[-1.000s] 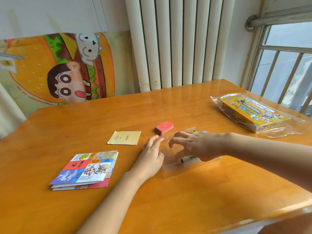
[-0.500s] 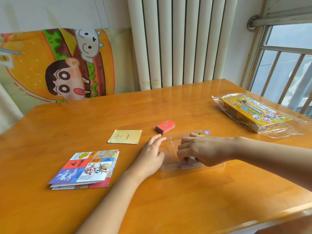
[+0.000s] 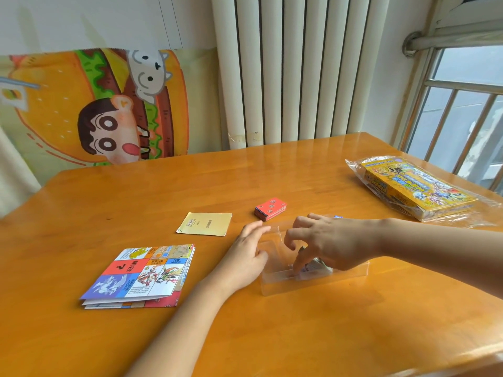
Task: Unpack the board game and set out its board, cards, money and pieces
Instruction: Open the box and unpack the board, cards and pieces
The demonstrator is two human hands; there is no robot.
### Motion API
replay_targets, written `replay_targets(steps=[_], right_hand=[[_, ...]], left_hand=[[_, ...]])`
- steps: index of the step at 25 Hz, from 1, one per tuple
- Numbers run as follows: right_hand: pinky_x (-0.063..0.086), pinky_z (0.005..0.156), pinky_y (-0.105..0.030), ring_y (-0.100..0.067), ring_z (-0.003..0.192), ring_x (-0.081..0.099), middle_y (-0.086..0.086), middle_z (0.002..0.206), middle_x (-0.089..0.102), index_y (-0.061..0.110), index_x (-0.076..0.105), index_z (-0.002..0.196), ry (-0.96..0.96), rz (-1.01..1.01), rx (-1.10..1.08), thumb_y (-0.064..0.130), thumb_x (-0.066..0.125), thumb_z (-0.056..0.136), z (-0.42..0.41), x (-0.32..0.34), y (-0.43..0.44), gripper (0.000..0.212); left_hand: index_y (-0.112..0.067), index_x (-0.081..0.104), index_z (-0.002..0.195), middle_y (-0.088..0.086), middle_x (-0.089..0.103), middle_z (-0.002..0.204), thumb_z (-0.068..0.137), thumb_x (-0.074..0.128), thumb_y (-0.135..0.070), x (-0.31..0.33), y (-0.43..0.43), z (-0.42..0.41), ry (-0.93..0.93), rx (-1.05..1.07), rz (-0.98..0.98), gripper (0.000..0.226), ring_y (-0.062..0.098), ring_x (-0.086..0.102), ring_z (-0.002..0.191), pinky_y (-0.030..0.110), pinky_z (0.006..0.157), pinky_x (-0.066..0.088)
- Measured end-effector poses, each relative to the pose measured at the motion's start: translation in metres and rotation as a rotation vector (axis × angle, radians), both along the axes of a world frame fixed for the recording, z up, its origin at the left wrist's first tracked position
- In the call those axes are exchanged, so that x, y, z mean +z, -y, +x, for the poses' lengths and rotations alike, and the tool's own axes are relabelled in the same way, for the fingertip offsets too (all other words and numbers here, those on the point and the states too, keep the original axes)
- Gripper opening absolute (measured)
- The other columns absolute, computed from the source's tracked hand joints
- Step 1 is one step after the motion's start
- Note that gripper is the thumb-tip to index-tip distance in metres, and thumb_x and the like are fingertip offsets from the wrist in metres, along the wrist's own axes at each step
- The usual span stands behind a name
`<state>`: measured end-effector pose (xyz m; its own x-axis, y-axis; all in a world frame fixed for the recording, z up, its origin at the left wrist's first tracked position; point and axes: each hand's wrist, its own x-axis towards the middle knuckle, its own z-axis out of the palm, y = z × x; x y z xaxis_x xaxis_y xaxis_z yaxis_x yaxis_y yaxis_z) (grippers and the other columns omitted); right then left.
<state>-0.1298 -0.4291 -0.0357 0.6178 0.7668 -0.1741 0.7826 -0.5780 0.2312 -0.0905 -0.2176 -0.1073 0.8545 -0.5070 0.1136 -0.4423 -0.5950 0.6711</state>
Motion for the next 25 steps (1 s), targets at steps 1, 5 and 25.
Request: replay_targets(steps=[1,5,25], right_hand=[[0.041,0.087,-0.034,-0.019,0.111,0.036,0.008,0.124,0.038,0.044,0.058,0.12,-0.023,-0.022,-0.014,0.006,0.05,0.084,0.0,0.002,-0.002,0.053],[0.038,0.094,-0.035,-0.021,0.118,0.033,0.005,0.13,0.034,0.043,0.058,0.119,-0.05,-0.091,-0.007,0.008,0.05,0.081,0.003,0.01,-0.011,0.052],[0.034,0.092,-0.03,-0.014,0.101,0.036,0.007,0.117,0.048,0.034,0.039,0.142,-0.141,-0.074,-0.048,-0.002,0.051,0.081,0.003,0.001,-0.01,0.072]], left_hand=[[-0.023,0.041,0.141,-0.014,0.023,0.15,0.091,0.043,-0.006,0.0,0.0,0.0,-0.002,0.0,-0.001,0.053,0.003,0.042,0.118,0.006,0.092,0.022],[-0.024,0.04,0.141,-0.015,0.022,0.151,0.091,0.043,-0.006,0.001,-0.001,0.001,-0.014,0.001,0.001,0.053,0.001,0.037,0.122,0.007,0.094,0.021],[-0.024,0.041,0.14,-0.014,0.024,0.15,0.091,0.042,-0.005,0.002,-0.011,0.006,-0.01,0.008,0.019,0.053,0.0,0.04,0.11,0.004,0.089,0.022]])
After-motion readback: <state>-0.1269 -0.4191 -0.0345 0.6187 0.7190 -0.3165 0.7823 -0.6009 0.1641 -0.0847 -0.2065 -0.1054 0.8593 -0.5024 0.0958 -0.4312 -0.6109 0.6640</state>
